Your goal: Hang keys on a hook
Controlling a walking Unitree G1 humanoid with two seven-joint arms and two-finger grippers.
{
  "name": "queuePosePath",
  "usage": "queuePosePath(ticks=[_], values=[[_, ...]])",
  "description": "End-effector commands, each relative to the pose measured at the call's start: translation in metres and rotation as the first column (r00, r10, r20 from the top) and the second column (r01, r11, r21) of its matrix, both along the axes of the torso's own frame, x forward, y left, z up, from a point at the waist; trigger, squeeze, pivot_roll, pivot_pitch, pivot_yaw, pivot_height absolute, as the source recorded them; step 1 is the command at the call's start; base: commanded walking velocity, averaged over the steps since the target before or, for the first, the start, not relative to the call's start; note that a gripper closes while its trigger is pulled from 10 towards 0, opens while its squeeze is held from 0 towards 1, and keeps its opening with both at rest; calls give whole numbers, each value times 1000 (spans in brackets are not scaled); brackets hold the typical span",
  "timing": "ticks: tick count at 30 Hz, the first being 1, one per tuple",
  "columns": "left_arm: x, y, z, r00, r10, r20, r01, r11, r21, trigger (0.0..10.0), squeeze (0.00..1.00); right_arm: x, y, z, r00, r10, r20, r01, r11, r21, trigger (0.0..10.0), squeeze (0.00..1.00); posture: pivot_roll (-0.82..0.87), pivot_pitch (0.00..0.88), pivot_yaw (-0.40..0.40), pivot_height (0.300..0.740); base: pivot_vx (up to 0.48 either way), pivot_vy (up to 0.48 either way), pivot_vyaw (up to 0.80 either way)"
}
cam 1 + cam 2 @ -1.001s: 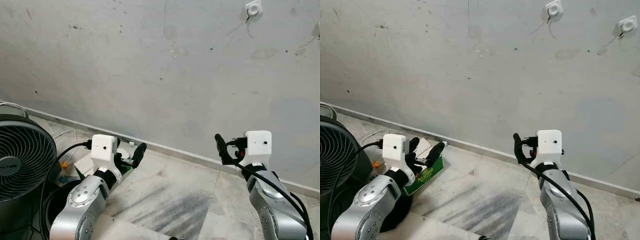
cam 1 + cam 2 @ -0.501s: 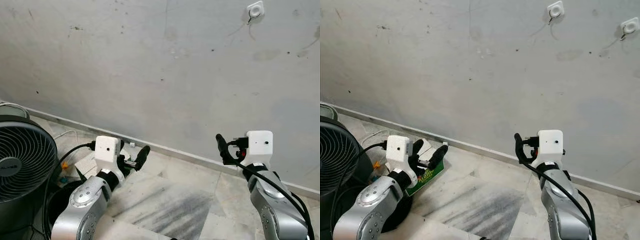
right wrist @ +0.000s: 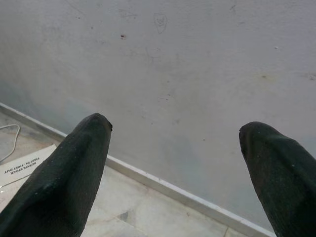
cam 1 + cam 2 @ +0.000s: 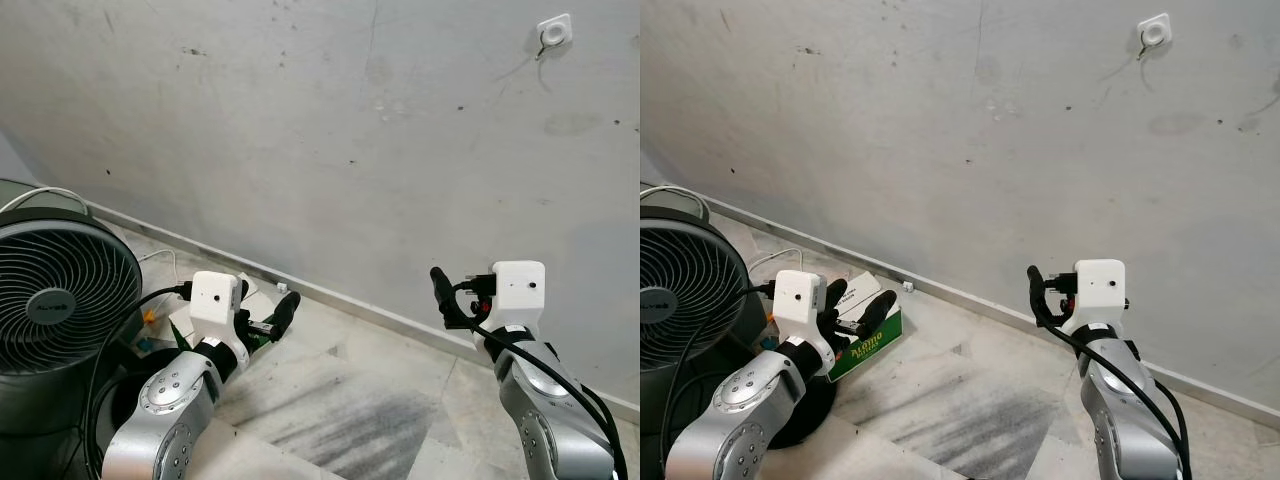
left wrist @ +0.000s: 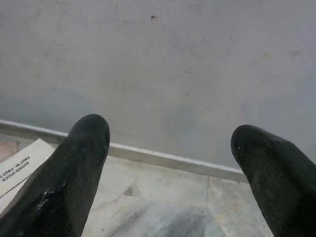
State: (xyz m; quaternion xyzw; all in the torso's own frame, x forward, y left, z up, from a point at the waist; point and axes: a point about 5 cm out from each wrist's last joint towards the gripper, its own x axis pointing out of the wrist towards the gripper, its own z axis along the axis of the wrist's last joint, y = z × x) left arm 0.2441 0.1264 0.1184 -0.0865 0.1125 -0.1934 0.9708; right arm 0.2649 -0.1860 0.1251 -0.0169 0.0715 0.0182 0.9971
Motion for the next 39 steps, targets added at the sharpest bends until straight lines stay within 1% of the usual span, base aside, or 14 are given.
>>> queuePosePath(ticks=[1,21,28,39], values=[[0,-1,-2,1000,2,-11,-2,1000,7,10000,0,-1,-1,1,1000,1,7,-1,1000,3,10000,0,-32,106,-15,740,0,0,0],[1,0,-3,1000,3,-15,-3,1000,10,10000,0,0,-2,2,1000,-1,12,1,1000,5,10000,0,-31,94,-14,740,-249,0,0],[0,2,-4,1000,7,-21,-6,1000,13,10000,0,0,-6,2,1000,-6,14,6,1000,-4,10000,0,-29,88,-13,740,-276,0,0],[0,2,-4,1000,3,-25,-3,1000,13,10000,0,0,-4,2,1000,-3,18,3,1000,-4,10000,0,-27,83,-9,740,-294,0,0]])
